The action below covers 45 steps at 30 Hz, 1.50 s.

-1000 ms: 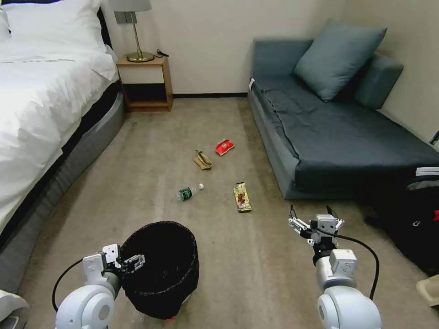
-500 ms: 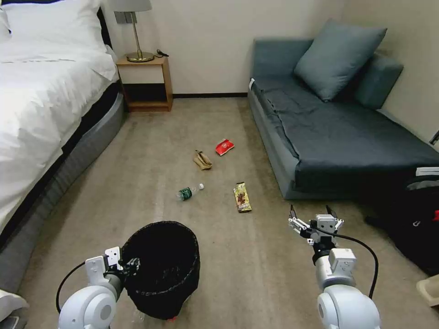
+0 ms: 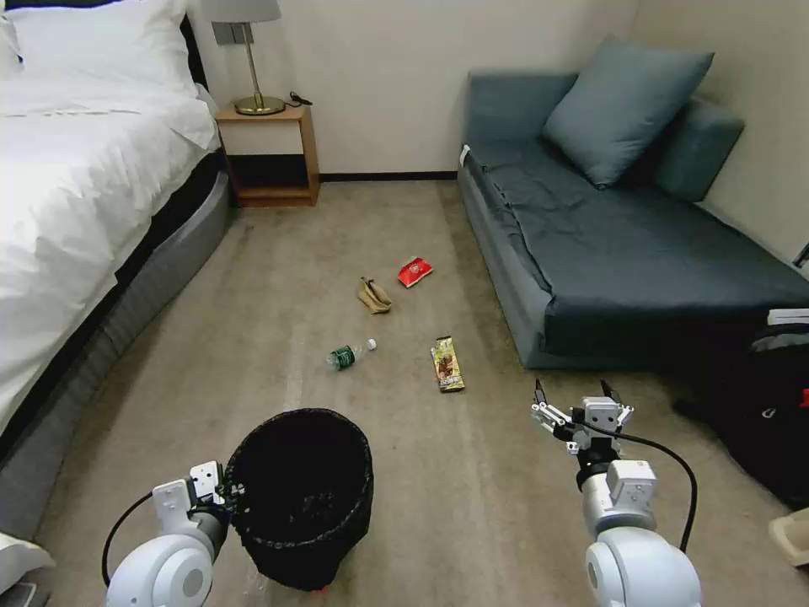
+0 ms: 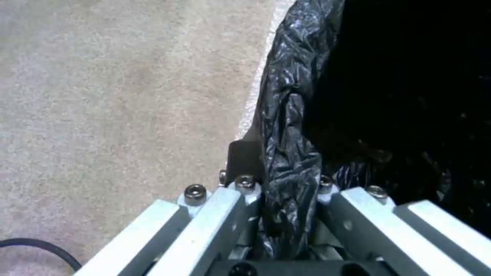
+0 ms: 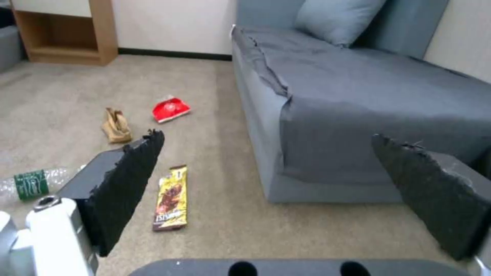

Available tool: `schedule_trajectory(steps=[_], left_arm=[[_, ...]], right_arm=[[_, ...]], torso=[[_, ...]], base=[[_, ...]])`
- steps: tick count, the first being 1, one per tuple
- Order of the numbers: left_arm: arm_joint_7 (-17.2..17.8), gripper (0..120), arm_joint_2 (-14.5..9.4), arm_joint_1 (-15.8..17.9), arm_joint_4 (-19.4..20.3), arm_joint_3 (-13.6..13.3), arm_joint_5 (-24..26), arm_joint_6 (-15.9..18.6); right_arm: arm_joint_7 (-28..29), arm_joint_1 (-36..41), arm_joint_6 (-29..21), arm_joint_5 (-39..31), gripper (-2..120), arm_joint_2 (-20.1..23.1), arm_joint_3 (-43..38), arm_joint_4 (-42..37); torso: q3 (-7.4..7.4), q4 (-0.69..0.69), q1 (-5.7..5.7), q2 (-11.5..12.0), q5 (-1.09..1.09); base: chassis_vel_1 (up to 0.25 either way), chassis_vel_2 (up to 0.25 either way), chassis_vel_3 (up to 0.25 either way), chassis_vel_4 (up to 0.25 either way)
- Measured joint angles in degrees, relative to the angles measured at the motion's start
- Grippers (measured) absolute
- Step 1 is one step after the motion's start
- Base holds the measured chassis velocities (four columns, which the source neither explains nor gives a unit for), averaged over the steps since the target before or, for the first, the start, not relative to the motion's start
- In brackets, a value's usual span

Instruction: Pick up the trash bin, then pick up the garbage on the floor and place it into the trash bin.

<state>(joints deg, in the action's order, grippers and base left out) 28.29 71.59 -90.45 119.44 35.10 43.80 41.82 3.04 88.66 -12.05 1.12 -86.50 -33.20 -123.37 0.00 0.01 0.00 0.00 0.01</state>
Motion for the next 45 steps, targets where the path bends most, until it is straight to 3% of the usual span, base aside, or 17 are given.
schedule_trajectory(steps=[6, 13, 15, 18, 22, 26, 35, 45], left_arm=[[0.1, 4, 0.6, -0.1, 0.6, 1.1, -0.1, 0.4], [-0.2, 2, 1.1, -0.1, 5.9, 8.1, -2.4, 0.4], [-0.4, 2, 1.1, 0.0, 6.2, 8.4, -2.6, 0.4], [-2.1, 2, 0.9, 0.5, 8.8, 12.2, -7.0, -0.8], [-3.2, 2, 0.9, 0.7, 10.1, 14.6, -8.4, -1.1], [-3.6, 2, 1.1, 0.5, 10.7, 15.7, -8.8, -1.6], [-4.0, 2, 2.1, 0.3, 10.8, 16.1, -9.1, -2.3], [-4.2, 2, 2.4, -0.2, 10.7, 16.1, -9.4, -2.8]], right_arm=[[0.2, -0.1, 0.6, -1.9, 100, 0.3, 0.2, 0.0], [-1.1, -0.4, 4.5, -6.1, 100, 1.3, 0.1, 0.0], [-1.1, -0.4, 4.8, -6.3, 100, 1.3, 0.1, 0.1], [-1.8, -0.8, 7.2, -7.4, 100, 1.6, 0.2, 0.6], [-2.1, -0.9, 8.6, -7.6, 100, 2.2, 0.5, 1.1], [-2.8, -1.0, 9.2, -8.7, 100, 2.9, 0.6, 1.2], [-7.3, -0.9, 11.8, -10.4, 100, 3.4, 1.3, 2.1], [-8.3, -0.3, 12.2, -10.0, 100, 3.1, 1.6, 2.0]], torso=[[0.01, -0.02, 0.0, 0.0, -0.07], [0.01, 0.0, 0.0, 0.0, -0.03], [0.01, 0.0, 0.0, 0.0, -0.04], [0.01, 0.0, 0.0, 0.0, -0.01], [0.01, -0.01, 0.0, 0.0, -0.02], [0.01, -0.01, 0.0, 0.0, -0.02], [0.01, -0.01, 0.0, 0.0, -0.02], [0.0, 0.0, 0.0, 0.0, -0.02]], base=[[0.0, 0.0, 0.0, 0.0], [0.0, 0.0, 0.0, 0.0], [0.0, 0.0, 0.0, 0.0], [0.0, 0.0, 0.0, 0.0], [0.0, 0.0, 0.0, 0.0], [0.0, 0.0, 0.0, 0.0], [0.0, 0.0, 0.0, 0.0], [-0.04, 0.031, 0.042, -0.04]])
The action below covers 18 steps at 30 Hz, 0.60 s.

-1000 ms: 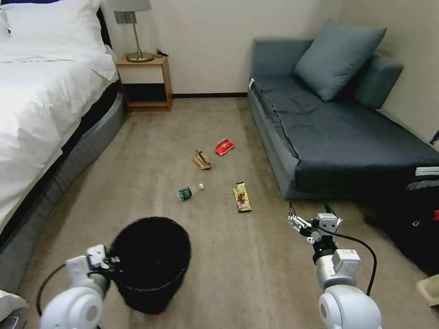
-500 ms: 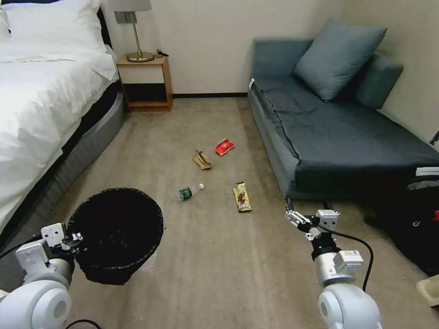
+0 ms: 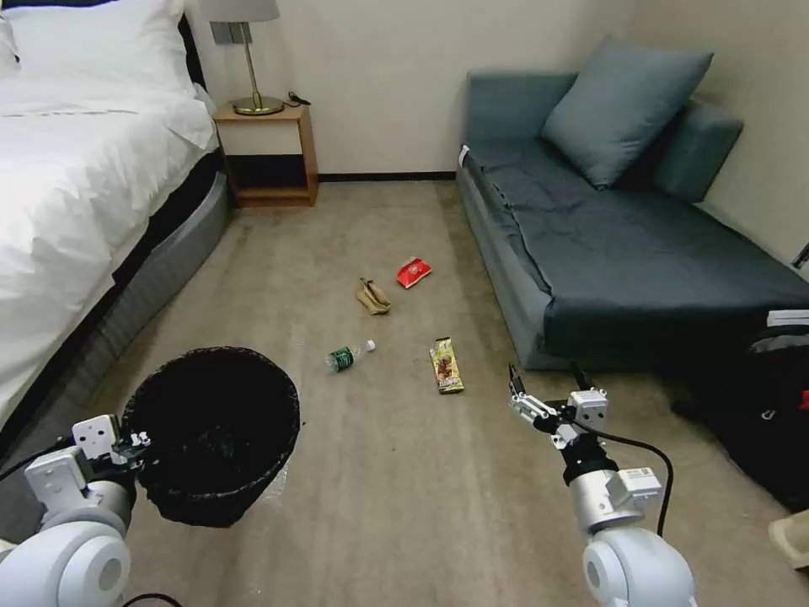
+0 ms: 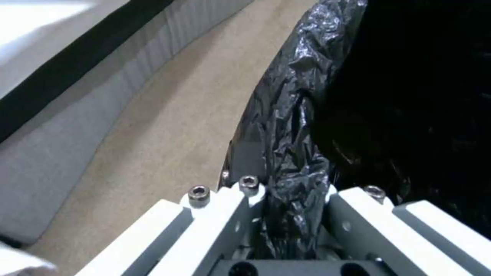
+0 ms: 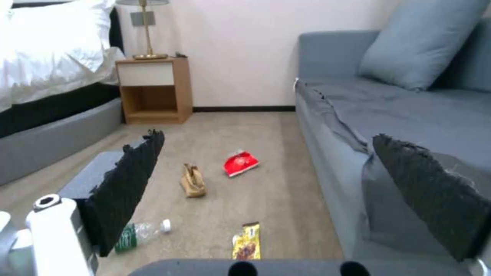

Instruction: Pick up the trash bin, then pick up the garbage on the floor and place it into the trash bin.

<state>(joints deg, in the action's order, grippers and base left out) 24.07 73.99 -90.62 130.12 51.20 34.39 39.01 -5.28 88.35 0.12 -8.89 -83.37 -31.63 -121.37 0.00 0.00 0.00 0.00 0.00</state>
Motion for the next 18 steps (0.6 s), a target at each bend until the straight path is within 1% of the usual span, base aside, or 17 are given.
schedule_trajectory(steps=[5, 10, 14, 17, 18], left_arm=[[-0.1, 2, 0.1, -0.1, -0.1, -0.3, -0.2, -0.1], [-0.2, 2, 0.1, 0.3, -0.1, -0.4, -0.2, -0.1], [-0.2, 2, 0.0, 0.5, -0.1, -0.4, -0.2, -0.2], [-0.2, 2, 0.0, 0.5, -0.2, -0.4, -0.1, -0.2], [-0.2, 2, 0.0, 0.6, -0.3, -0.4, -0.1, -0.3]], right_arm=[[-0.3, 0.3, 0.1, 0.4, 100, -0.1, 0.0, -0.1], [-0.6, 0.7, 0.2, 0.7, 100, -0.2, 0.0, -0.4], [-0.7, 0.7, 0.3, 0.9, 100, -0.3, 0.1, -0.6], [-0.8, 0.8, 0.3, 1.1, 100, -0.4, 0.2, -0.6], [-0.8, 0.7, 0.3, 1.1, 100, -0.5, 0.2, -0.6]], torso=[[0.0, 0.0, 0.0, 0.0, 0.0], [0.0, 0.0, 0.0, 0.0, 0.01], [0.0, 0.0, 0.0, 0.0, 0.0], [0.0, 0.0, 0.0, 0.0, 0.02], [0.0, 0.0, 0.0, 0.0, 0.0]], base=[[-0.175, 0.185, 0.171, -0.174], [-0.227, 0.25, 0.247, -0.235], [-0.267, 0.258, 0.263, -0.269], [-0.321, 0.309, 0.305, -0.317], [-0.337, 0.314, 0.318, -0.318]])
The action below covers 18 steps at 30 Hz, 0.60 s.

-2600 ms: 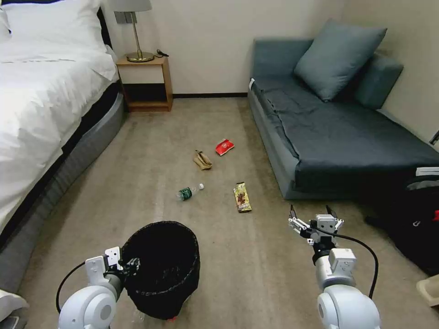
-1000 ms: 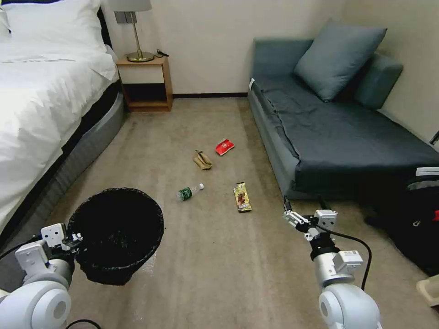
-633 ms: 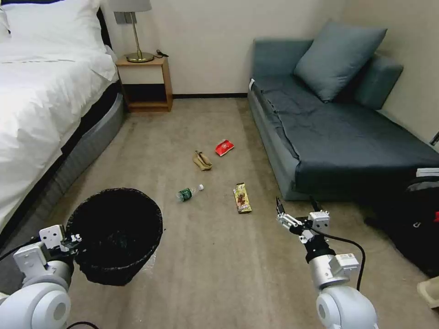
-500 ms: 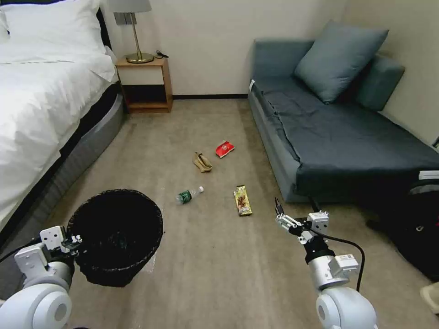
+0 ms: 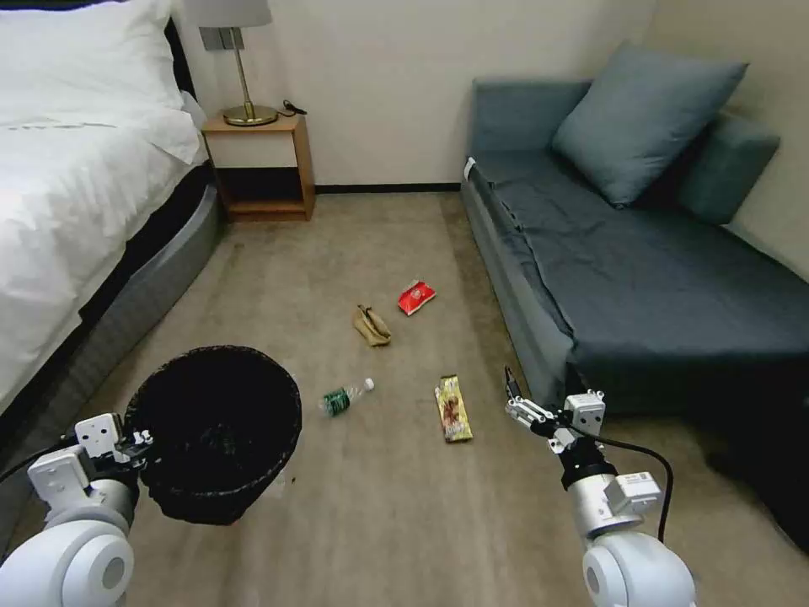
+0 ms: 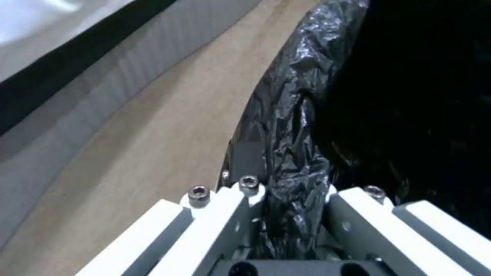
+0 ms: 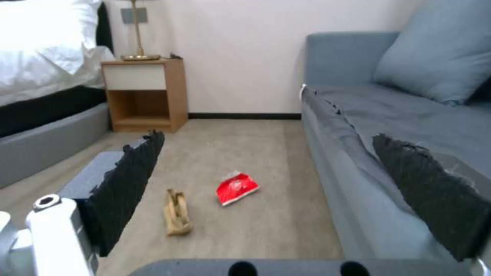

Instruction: Pick up the trash bin, then pick up the garbage on the floor and place it into the trash bin.

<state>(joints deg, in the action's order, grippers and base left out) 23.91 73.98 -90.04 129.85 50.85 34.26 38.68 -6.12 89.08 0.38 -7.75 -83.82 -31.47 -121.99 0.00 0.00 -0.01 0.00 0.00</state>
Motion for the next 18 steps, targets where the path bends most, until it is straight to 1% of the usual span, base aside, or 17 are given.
schedule_trajectory(steps=[2, 4, 5, 6, 8, 9, 10, 11, 14, 18], left_arm=[[0.0, 2, 0.0, 0.1, -0.1, 0.0, 0.1, -0.1], [0.0, 2, 0.0, 0.1, -0.2, 0.0, 0.1, -0.1], [0.0, 2, 0.0, 0.2, -0.2, 0.0, 0.1, -0.1], [0.0, 2, 0.1, 0.3, -0.3, -0.1, 0.1, -0.1], [0.2, 2, 0.2, 0.5, -0.3, -0.3, 0.1, -0.1], [0.2, 2, 0.2, 0.5, -0.3, -0.3, 0.1, -0.1], [0.1, 2, 0.2, 0.7, -0.3, -0.5, 0.0, -0.1], [0.0, 2, 0.3, 0.8, -0.3, -0.6, 0.0, -0.1], [0.1, 2, 0.4, 1.0, -0.4, -0.7, -0.1, -0.1], [0.1, 2, 0.5, 1.2, -0.6, -0.6, -0.1, -0.1]], right_arm=[[-0.1, 0.0, 0.1, 0.1, 100, -0.1, 0.1, 0.1], [-0.2, 0.0, 0.1, 0.1, 100, -0.1, 0.1, 0.1], [-0.2, -0.1, 0.3, 0.2, 100, -0.1, 0.1, 0.2], [-0.5, -0.1, 0.8, 0.3, 100, -0.1, 0.0, 0.4], [-0.9, -0.3, 1.7, 0.6, 100, 0.0, -0.1, 0.7], [-0.9, -0.3, 1.7, 0.6, 100, 0.0, -0.1, 0.7], [-1.1, -0.4, 2.2, 0.6, 100, 0.1, -0.2, 0.7], [-1.4, -0.4, 2.6, 0.5, 100, 0.3, -0.2, 0.9], [-1.5, -0.5, 3.0, 0.5, 100, 0.8, -0.2, 1.0], [-1.5, -0.7, 3.1, -0.5, 100, 1.4, 0.3, 1.2]], torso=[[0.01, -0.01, 0.01, 0.0, 0.03], [0.0, 0.0, 0.0, 0.0, 0.02], [0.0, 0.0, 0.0, 0.0, -0.05], [0.01, -0.01, 0.01, 0.0, 0.0], [0.01, 0.01, 0.01, 0.0, 0.04], [0.01, 0.01, 0.01, 0.0, 0.04], [0.02, -0.01, 0.02, 0.0, -0.04], [0.02, 0.0, 0.02, 0.0, 0.01], [0.02, -0.02, 0.02, 0.0, 0.01], [0.0, 0.0, 0.01, 0.0, 0.01]], base=[[-0.327, 0.342, 0.34, -0.336], [-0.386, 0.363, 0.362, -0.339], [-0.386, 0.336, 0.358, -0.339], [-0.348, 0.336, 0.318, -0.347], [-0.337, 0.308, 0.325, -0.333], [-0.337, 0.279, 0.333, -0.318], [-0.311, 0.279, 0.333, -0.264], [-0.212, 0.2, 0.231, -0.264], [-0.171, 0.181, 0.133, -0.142], [-0.022, 0.011, 0.008, -0.021]])
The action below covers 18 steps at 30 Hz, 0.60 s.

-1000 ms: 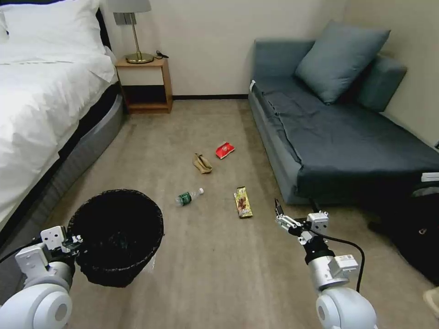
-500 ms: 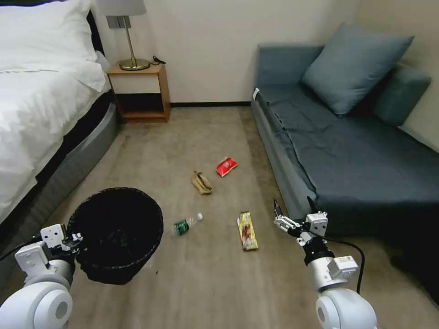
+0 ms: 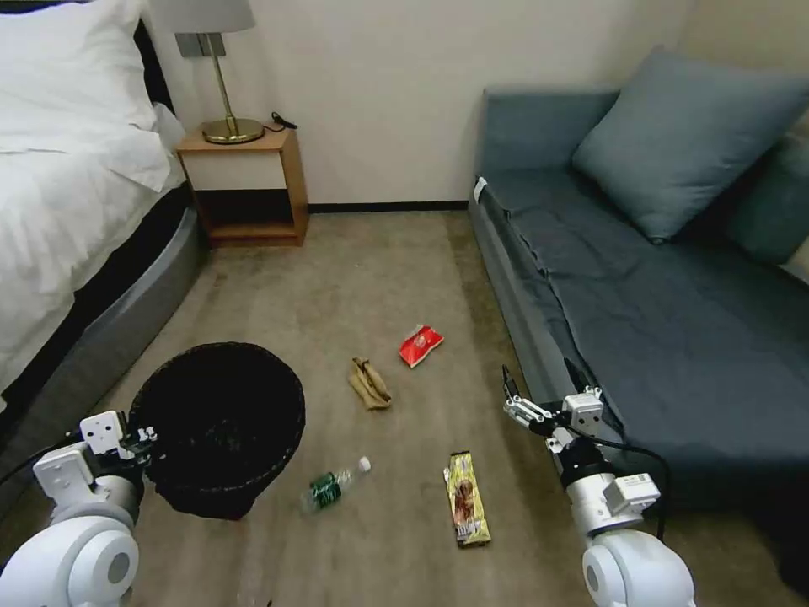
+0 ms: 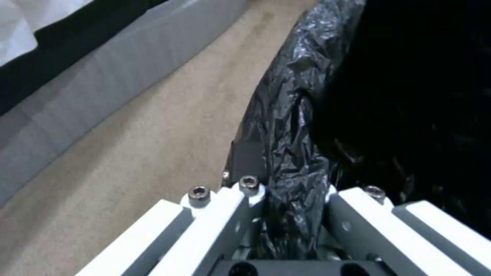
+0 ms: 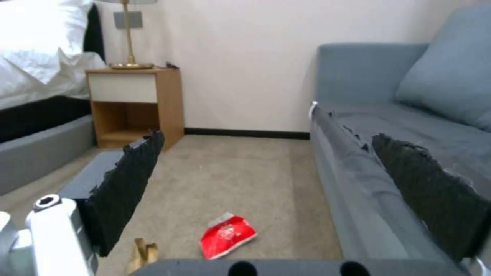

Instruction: Pick up the trash bin, then pick up the garbage on the floor and place it into the trash bin.

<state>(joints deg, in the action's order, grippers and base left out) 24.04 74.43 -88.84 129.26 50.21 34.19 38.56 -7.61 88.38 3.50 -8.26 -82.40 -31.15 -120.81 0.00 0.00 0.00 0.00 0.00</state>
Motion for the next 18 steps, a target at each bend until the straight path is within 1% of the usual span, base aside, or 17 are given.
schedule_trajectory(steps=[2, 3, 4, 7, 8, 9, 10, 12, 13, 14, 18], left_arm=[[0.1, 2, 0.0, 0.4, -0.2, 0.3, 0.0, 0.1], [0.1, 2, -0.1, 0.6, -0.3, 0.5, 0.0, 0.1], [0.1, 2, -0.1, 0.6, -0.3, 0.5, 0.0, 0.1], [0.1, 2, -0.1, 1.3, -0.7, 1.4, 0.0, 0.1], [0.1, 2, 0.0, 1.6, -1.0, 1.7, 0.0, 0.1], [0.1, 2, 0.0, 1.6, -1.0, 1.7, 0.0, 0.1], [0.1, 2, 0.0, 1.7, -1.2, 1.9, 0.0, 0.1], [0.0, 2, 0.1, 2.0, -1.8, 2.2, 0.0, 0.1], [0.0, 2, 0.2, 2.1, -2.1, 2.2, 0.0, 0.0], [0.0, 2, 0.2, 2.1, -2.1, 2.2, 0.0, 0.0], [-0.4, 2, 1.1, 2.4, -3.6, 2.1, -1.6, -0.6]], right_arm=[[0.5, -0.2, -0.9, -0.9, 100, 1.0, 1.2, 0.0], [1.8, -0.4, -2.3, -2.0, 100, 1.8, 2.3, 0.0], [1.8, -0.4, -2.3, -2.0, 100, 1.8, 2.3, 0.0], [6.2, -2.2, -8.5, -8.3, 100, 4.7, 5.9, 0.1], [8.2, -3.5, -11.6, -12.7, 100, 6.1, 7.7, 0.7], [8.2, -3.5, -11.6, -12.7, 100, 6.1, 7.7, 0.7], [10.0, -4.7, -14.2, -16.1, 100, 7.2, 9.1, 1.6], [13.1, -7.4, -19.3, -21.7, 100, 9.3, 11.9, 4.6], [13.9, -8.2, -20.6, -23.3, 100, 10.0, 12.8, 6.0], [13.9, -8.2, -20.6, -23.3, 100, 10.0, 12.8, 6.0], [18.4, -16.4, -27.1, -33.4, 100, 13.9, 20.1, 17.3]], torso=[[-0.01, 0.0, 0.0, 0.0, 0.0], [-0.01, 0.0, 0.0, 0.0, 0.0], [-0.01, 0.0, 0.0, 0.0, 0.0], [0.0, 0.0, 0.0, 0.0, 0.0], [-0.01, 0.0, 0.0, 0.0, 0.0], [-0.01, 0.0, 0.0, 0.0, 0.0], [0.0, 0.0, 0.0, 0.0, -0.01], [0.0, 0.0, 0.0, 0.0, 0.0], [0.0, 0.0, 0.0, 0.0, 0.0], [0.0, 0.0, 0.0, 0.0, 0.0], [0.0, 0.01, 0.0, 0.0, 0.0]], base=[[0.052, -0.041, -0.062, 0.055], [0.063, -0.035, -0.059, 0.066], [0.063, -0.035, -0.059, 0.066], [0.02, -0.012, -0.009, 0.015], [0.0, 0.0, 0.0, 0.0], [0.0, 0.0, 0.0, 0.0], [0.0, 0.0, 0.0, 0.0], [0.0, 0.0, 0.0, 0.0], [0.0, 0.0, 0.0, 0.0], [0.0, 0.0, 0.0, 0.0], [0.0, 0.0, 0.0, 0.0]])
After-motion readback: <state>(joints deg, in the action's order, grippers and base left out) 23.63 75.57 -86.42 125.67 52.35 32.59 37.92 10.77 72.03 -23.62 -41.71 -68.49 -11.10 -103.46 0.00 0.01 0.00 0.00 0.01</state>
